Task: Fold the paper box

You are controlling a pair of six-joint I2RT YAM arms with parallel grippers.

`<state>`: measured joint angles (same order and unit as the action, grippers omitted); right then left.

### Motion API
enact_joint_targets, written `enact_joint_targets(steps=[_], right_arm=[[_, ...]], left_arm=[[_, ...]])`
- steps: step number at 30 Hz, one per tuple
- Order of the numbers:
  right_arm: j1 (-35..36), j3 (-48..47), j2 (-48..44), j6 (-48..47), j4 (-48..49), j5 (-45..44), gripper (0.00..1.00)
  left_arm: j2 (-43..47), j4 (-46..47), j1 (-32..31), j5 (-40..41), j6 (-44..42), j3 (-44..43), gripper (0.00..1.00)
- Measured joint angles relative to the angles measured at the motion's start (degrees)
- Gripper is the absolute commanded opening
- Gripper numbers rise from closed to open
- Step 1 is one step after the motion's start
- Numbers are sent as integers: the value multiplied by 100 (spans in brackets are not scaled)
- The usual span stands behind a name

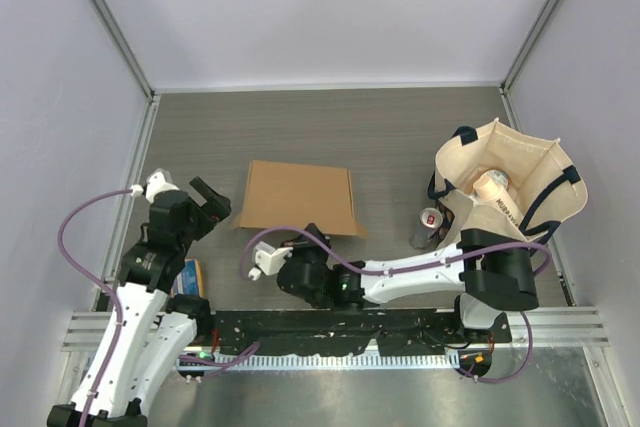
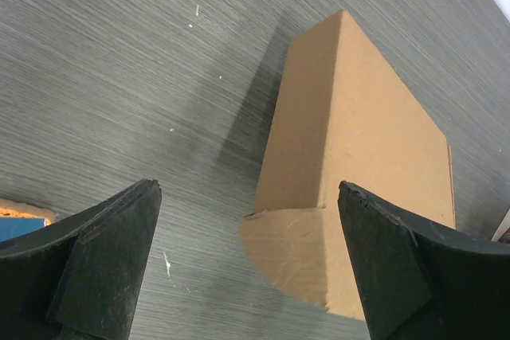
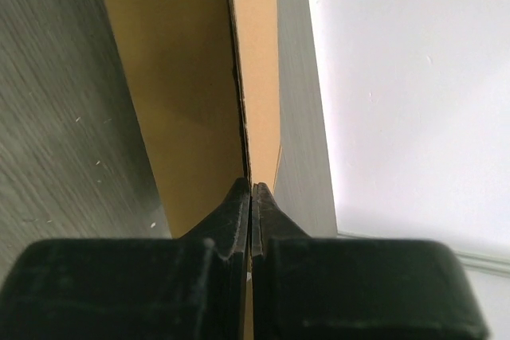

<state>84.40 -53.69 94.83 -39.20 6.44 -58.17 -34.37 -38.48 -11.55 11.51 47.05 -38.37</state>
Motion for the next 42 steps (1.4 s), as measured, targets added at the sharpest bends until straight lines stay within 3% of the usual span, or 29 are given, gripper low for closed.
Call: enact_joint_targets(steps=[6, 16, 27, 42], right_arm=[[-492, -807, -162, 221, -1025, 785, 2], [-946, -2649, -485, 1014, -3576, 2389, 2], [-1714, -4172, -597, 1491, -5565, 3939, 1], [-2188, -4859, 411, 1480, -6561, 4601, 1]], left_arm=[[173, -267, 0, 308, -15, -372, 97], [1427, -516, 0, 1152, -278, -1279, 98], [1434, -549, 0, 1355, -588, -1679, 95], [1403, -407, 0, 682, -728, -1213, 93]])
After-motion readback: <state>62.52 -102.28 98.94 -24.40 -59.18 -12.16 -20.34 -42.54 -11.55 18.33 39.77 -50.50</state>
